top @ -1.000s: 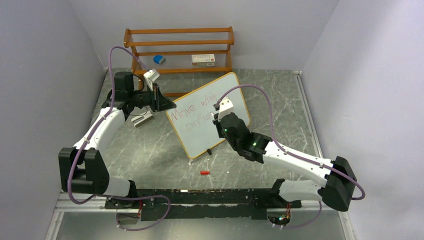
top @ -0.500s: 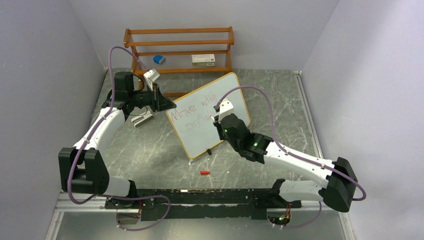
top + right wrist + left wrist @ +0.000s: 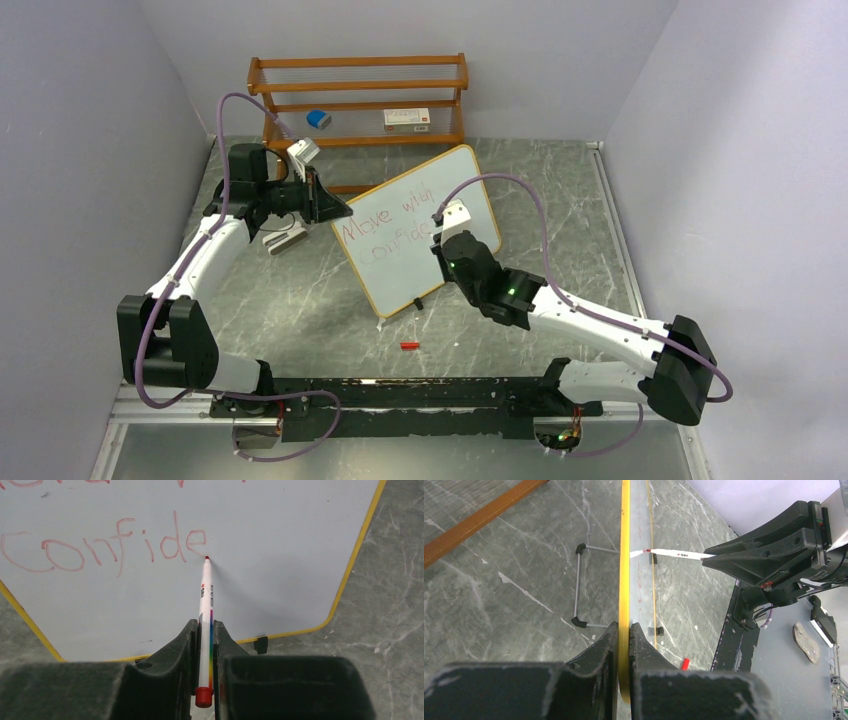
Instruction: Write a sentence on the whiteboard
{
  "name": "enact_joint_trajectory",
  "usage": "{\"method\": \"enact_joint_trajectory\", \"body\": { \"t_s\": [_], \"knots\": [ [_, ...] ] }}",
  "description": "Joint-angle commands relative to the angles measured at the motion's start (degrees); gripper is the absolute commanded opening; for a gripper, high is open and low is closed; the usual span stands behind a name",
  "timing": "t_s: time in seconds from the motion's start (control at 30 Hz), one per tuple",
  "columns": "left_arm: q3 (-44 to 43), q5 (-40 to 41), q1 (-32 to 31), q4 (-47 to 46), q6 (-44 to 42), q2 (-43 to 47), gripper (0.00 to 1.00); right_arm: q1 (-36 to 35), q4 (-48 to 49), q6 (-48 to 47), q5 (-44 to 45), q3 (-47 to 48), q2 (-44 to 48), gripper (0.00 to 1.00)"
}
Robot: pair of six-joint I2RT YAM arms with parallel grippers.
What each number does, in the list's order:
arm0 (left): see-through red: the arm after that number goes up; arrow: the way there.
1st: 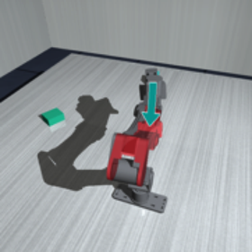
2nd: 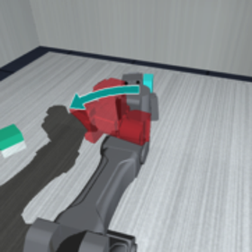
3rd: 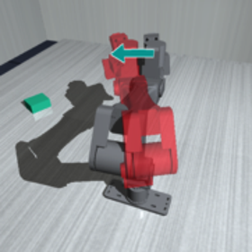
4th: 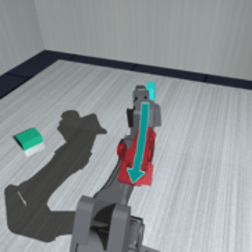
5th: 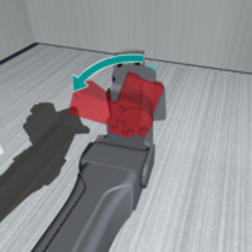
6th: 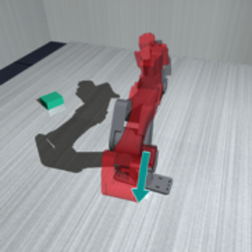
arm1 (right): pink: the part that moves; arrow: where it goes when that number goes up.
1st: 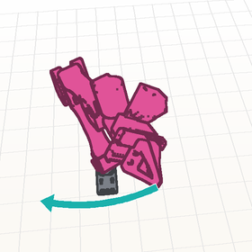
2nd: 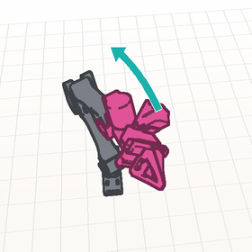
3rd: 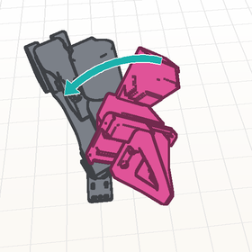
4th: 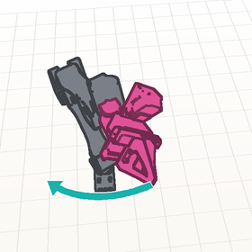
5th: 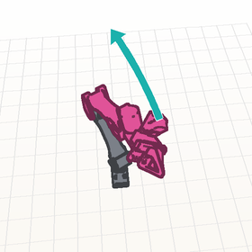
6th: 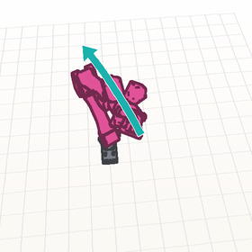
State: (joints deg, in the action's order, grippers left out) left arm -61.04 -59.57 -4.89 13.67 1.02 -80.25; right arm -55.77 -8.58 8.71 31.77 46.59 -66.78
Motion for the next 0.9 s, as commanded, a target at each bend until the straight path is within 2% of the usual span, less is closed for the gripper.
{"method": "enact_joint_trajectory", "body": {
  "t_s": [0.0, 0.3, 0.87],
  "knots": [
    [-0.49, 3.06, -0.04, 1.62, -3.92, -0.55, 0.05, 0.39, 1.18, -0.10, 2.14, -1.32, 0.65, 0.00],
    [-0.55, 3.23, -0.03, 1.67, -3.93, -0.61, 0.05, 0.48, 4.12, -1.57, 1.63, -0.56, 3.43, 0.00],
    [-0.57, 3.06, -0.04, 1.82, -4.07, -0.60, 0.05, 2.10, 6.32, -2.53, -0.31, 0.98, -0.58, 0.00]
  ]
}}
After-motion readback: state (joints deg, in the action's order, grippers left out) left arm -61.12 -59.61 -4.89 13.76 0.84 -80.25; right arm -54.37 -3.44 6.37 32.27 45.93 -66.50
